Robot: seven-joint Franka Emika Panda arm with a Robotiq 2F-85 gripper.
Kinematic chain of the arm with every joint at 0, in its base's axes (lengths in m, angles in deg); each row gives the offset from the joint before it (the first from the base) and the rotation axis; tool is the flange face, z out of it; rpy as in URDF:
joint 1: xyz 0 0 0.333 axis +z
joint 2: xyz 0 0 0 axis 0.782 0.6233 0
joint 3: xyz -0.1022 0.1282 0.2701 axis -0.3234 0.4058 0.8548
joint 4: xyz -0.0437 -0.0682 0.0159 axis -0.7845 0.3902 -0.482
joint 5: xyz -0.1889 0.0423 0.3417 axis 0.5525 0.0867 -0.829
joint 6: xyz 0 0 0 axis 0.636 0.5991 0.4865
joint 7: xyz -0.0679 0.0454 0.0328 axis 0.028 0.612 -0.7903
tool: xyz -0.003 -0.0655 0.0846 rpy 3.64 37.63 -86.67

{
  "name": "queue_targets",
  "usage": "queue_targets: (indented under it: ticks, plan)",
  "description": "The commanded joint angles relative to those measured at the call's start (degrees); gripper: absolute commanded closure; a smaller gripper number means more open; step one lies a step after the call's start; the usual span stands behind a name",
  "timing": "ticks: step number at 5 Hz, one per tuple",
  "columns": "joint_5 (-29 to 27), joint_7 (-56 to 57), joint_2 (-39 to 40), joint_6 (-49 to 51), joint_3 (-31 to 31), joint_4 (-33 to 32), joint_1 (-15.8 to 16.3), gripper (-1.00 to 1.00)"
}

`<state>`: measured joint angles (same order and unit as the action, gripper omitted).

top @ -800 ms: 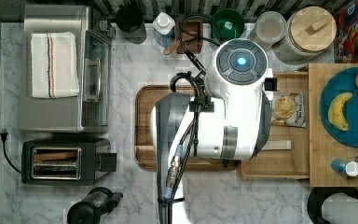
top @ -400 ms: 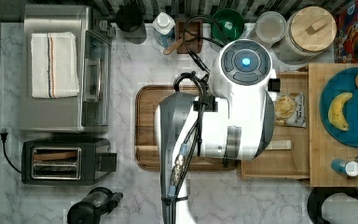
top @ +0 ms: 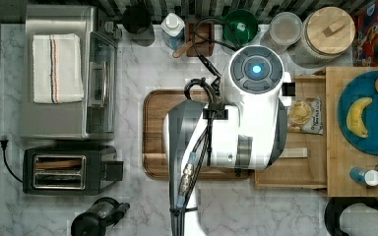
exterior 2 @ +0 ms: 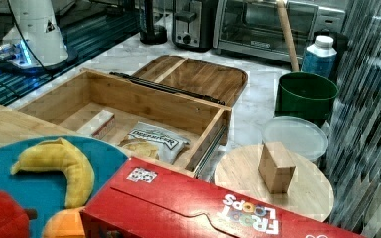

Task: Close the drawer.

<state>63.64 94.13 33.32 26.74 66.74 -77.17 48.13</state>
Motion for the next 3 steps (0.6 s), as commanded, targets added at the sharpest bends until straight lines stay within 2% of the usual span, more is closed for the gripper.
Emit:
queue_targets:
  ticks: [1, 2, 3]
  plan:
    - [-2.9, 16.1, -2.4, -1.8, 6.7, -7.0, 6.5, -1.00]
    - [-3.3, 21.4, -3.5, -5.3, 8.3, -10.7, 6.1, -1.00]
    - [-5.3, 28.7, -1.9, -4.2, 8.7, -10.7, 5.5, -1.00]
